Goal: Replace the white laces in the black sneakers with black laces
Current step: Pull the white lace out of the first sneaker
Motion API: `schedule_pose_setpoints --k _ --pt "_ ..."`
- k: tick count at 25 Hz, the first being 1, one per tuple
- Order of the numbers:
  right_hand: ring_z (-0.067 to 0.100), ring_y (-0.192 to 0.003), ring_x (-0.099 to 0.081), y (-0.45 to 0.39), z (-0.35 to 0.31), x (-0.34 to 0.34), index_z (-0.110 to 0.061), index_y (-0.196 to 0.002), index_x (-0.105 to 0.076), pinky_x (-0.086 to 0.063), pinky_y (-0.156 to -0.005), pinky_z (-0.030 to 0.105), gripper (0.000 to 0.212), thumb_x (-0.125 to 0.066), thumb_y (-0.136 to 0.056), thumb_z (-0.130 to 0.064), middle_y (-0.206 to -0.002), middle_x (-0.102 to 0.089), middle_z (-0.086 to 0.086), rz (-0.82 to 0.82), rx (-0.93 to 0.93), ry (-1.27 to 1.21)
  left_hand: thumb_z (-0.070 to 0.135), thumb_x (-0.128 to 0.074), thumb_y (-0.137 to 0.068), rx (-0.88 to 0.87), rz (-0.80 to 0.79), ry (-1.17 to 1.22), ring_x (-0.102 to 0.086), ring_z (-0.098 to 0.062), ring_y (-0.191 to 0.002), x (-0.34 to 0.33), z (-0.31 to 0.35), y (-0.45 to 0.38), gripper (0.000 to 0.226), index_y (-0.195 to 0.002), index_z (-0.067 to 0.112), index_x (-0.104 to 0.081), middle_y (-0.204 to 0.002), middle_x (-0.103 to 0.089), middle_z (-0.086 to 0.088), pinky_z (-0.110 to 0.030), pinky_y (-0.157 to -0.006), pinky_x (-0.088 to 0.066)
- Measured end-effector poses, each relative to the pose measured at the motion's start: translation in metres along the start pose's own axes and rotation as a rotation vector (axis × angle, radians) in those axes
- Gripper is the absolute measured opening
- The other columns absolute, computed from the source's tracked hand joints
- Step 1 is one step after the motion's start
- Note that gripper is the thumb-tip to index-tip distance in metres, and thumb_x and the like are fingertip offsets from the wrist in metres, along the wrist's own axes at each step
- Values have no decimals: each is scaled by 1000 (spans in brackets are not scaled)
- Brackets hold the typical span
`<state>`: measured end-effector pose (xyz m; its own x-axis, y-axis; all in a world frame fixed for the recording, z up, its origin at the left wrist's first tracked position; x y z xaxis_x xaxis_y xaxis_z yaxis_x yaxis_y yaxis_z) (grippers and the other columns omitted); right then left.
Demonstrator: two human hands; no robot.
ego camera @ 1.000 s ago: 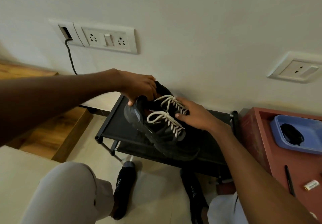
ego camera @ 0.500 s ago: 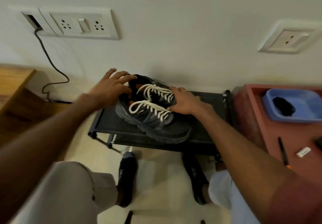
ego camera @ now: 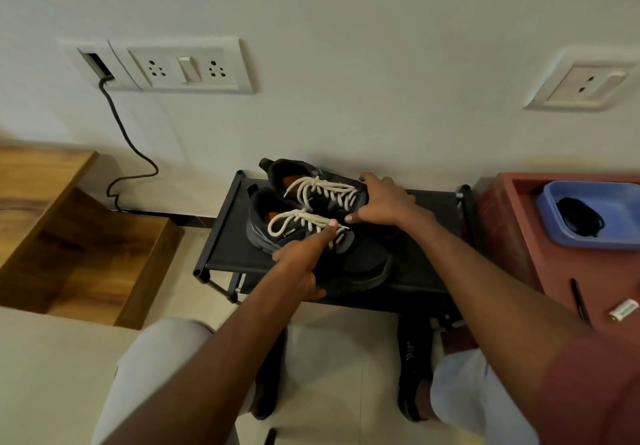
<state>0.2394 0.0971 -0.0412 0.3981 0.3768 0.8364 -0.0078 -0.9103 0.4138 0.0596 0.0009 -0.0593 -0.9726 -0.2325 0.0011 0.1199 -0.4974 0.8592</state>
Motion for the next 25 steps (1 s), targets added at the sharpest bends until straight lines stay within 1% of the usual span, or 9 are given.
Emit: schedule_pose_setpoints --k 3,6,8,10,13,16,21,22,25 --pt "44 -131 -51 6 -6 3 -29 -154 -31 -47 -106 57 110 -86 -67 -68 -148 -42 17 26 -25 87 54 -103 -18 31 65 -25 -58 -41 -114 1 1 -5 146 -146 24 -40 -133 -58 -14 -47 -57 -55" --pt "36 -121 -59 13 -8 4 -24 -141 -47 -54 -99 51 112 -85 -51 -79 -137 -50 12 -61 -57 82 48 -106 -29 6 76 -25 -61 -34 -105 11 2 -16 134 -142 17 -41 -130 -60 -13 -43 -54 -53" --pt "25 -106 -68 15 -6 5 -24 -122 -67 -59 -94 44 105 -91 -35 -76 -122 -68 3 -150 -84 -150 38 -109 -20 -26 24 60 -72 -35 -95 27 3 -33 138 -142 18 -48 -121 -70 -14 -56 -59 -61" --pt "21 -96 -74 21 -7 3 -20 -113 -74 -61 -89 39 92 -101 -35 -60 -107 -78 2 -222 -148 -429 30 -109 -10 -84 14 106 -75 -42 -93 48 4 -61 144 -141 22 -53 -116 -73 -16 -62 -72 -61" --pt "26 -100 -70 36 -11 -9 -5 -127 -62 -60 -84 36 92 -104 -52 -38 -114 -73 11 -235 -259 -665 27 -109 -8 -103 39 93 -74 -43 -93 66 13 -49 140 -135 17 -54 -115 -73 -17 -61 -71 -61" --pt "32 -103 -68 60 -13 -22 -3 -135 -55 -60 -91 44 88 -100 -63 -27 -119 -69 16 -185 -344 -869 24 -110 -15 -145 -39 39 -75 -42 -94 74 26 -10 133 -135 15 -54 -114 -74 -17 -60 -78 -62" --pt "39 -106 -69 95 -4 -41 -1 -139 -52 -59 -94 56 89 -99 -65 -19 -123 -68 20 -108 -483 -1211 22 -104 -48 -239 -230 -202 -75 -35 -100 67 50 28 92 -129 9 -65 -109 -78 -15 -50 -87 -62" --pt "39 -109 -68 100 -3 -45 -1 -140 -52 -58 -97 56 90 -99 -66 -19 -125 -67 19 -102 -490 -1226 23 -102 -52 -232 -237 -243 -75 -35 -101 64 52 29 84 -126 8 -67 -107 -78 -15 -50 -89 -61" --pt "35 -125 -59 106 2 -56 -4 -145 -46 -52 -107 49 91 -95 -74 -29 -143 -56 17 -79 -453 -1052 37 -106 -35 -265 -163 -367 -72 -33 -104 60 52 15 97 -120 12 -68 -109 -77 -12 -52 -97 -58"
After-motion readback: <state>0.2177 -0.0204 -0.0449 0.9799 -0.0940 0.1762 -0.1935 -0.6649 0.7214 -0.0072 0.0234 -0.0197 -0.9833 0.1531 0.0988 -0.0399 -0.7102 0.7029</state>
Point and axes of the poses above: each hand's wrist, its own y-axis away from the middle knuckle, its own x-axis out of the back of the hand, z = x × y, the point moved 3 cm from there along -y, towards the middle knuckle
